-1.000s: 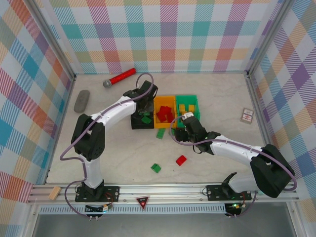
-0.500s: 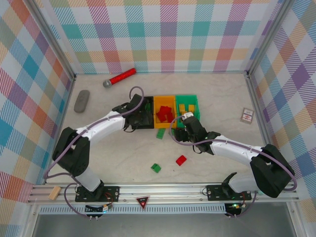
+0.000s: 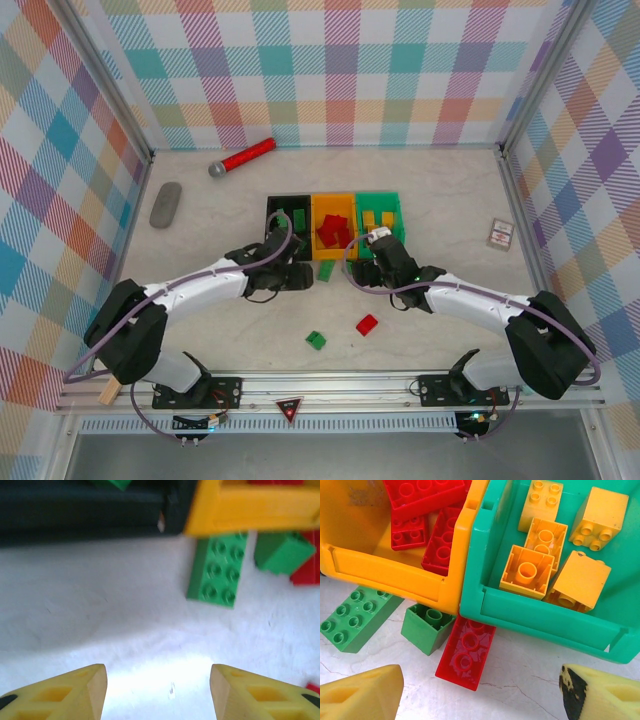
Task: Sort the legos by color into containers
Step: Pick up the lego from the middle-left of the table.
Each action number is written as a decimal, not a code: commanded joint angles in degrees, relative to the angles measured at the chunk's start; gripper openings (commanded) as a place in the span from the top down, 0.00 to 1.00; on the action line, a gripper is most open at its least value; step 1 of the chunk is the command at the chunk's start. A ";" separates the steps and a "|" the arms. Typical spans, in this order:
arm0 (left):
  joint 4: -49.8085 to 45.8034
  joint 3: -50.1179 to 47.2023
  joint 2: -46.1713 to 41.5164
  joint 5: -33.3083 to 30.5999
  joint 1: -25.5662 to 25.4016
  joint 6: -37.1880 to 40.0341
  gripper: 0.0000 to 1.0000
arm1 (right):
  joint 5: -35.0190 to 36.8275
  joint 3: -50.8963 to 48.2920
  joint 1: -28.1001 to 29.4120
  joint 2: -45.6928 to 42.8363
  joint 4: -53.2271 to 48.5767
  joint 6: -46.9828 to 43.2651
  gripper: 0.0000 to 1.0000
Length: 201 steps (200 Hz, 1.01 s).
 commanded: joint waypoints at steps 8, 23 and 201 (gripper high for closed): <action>-5.73 -1.26 -4.16 -0.61 -5.53 -1.23 0.44 | -0.37 2.06 -0.28 0.73 0.70 0.77 0.18; -7.64 -1.25 -4.97 -0.87 -8.79 -0.67 0.44 | -0.30 1.89 -0.28 0.61 1.05 0.79 0.18; -12.35 1.39 7.23 -13.45 -32.75 -3.62 0.43 | -3.21 1.87 -2.39 0.70 0.72 3.06 0.17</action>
